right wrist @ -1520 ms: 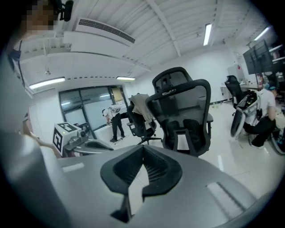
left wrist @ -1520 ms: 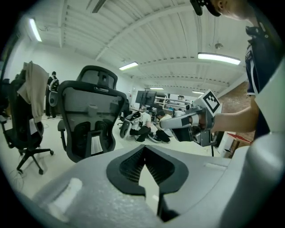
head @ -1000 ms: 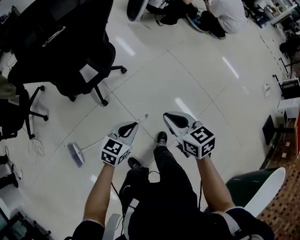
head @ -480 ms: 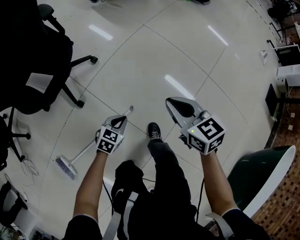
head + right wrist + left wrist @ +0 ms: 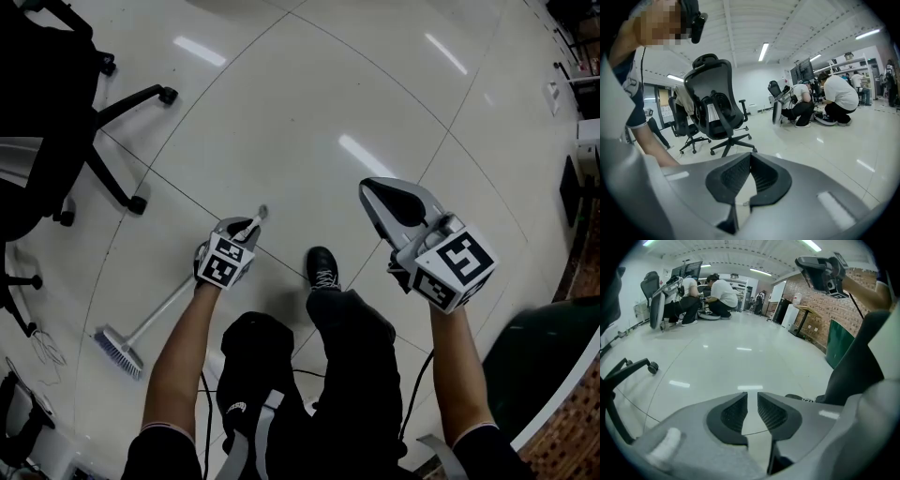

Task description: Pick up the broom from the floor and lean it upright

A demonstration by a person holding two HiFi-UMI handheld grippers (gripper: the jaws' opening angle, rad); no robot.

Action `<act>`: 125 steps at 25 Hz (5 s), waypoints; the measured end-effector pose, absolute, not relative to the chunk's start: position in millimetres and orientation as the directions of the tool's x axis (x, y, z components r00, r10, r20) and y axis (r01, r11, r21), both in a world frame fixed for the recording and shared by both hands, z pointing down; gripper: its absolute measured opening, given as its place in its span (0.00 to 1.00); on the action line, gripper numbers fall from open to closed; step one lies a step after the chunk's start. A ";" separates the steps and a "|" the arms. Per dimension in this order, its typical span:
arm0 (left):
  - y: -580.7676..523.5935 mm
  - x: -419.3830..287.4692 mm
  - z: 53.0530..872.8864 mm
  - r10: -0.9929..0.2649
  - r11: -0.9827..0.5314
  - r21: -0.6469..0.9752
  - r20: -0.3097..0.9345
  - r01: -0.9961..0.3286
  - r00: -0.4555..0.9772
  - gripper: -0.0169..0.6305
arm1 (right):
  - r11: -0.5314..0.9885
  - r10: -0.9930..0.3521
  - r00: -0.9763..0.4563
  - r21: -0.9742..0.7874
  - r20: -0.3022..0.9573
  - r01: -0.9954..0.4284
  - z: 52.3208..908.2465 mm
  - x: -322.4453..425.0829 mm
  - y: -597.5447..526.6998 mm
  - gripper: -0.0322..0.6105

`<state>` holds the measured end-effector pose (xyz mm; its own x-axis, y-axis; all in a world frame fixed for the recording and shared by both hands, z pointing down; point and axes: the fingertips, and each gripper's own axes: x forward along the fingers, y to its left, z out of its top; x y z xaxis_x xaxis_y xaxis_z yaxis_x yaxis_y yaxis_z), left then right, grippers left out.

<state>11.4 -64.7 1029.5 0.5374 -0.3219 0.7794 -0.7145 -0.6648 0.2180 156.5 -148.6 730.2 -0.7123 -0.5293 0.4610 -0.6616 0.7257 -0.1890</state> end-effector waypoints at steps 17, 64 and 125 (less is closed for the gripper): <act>-55.9 4.3 1195.1 -0.162 -0.731 0.188 0.886 -0.656 0.434 0.25 | 0.750 -0.513 -0.718 -0.162 0.470 -0.642 837.9 162.0 -150.0 0.06; -85.6 13.2 746.1 -0.403 -0.731 0.037 0.782 -0.681 0.475 0.17 | 0.773 -0.448 -0.768 -0.233 0.458 -0.590 526.8 139.7 -140.6 0.06; -52.3 -425.0 395.8 -0.843 0.316 -0.026 0.452 -0.948 -0.293 0.17 | 0.994 0.041 -0.951 -0.110 0.305 0.008 293.8 -263.3 -128.8 0.06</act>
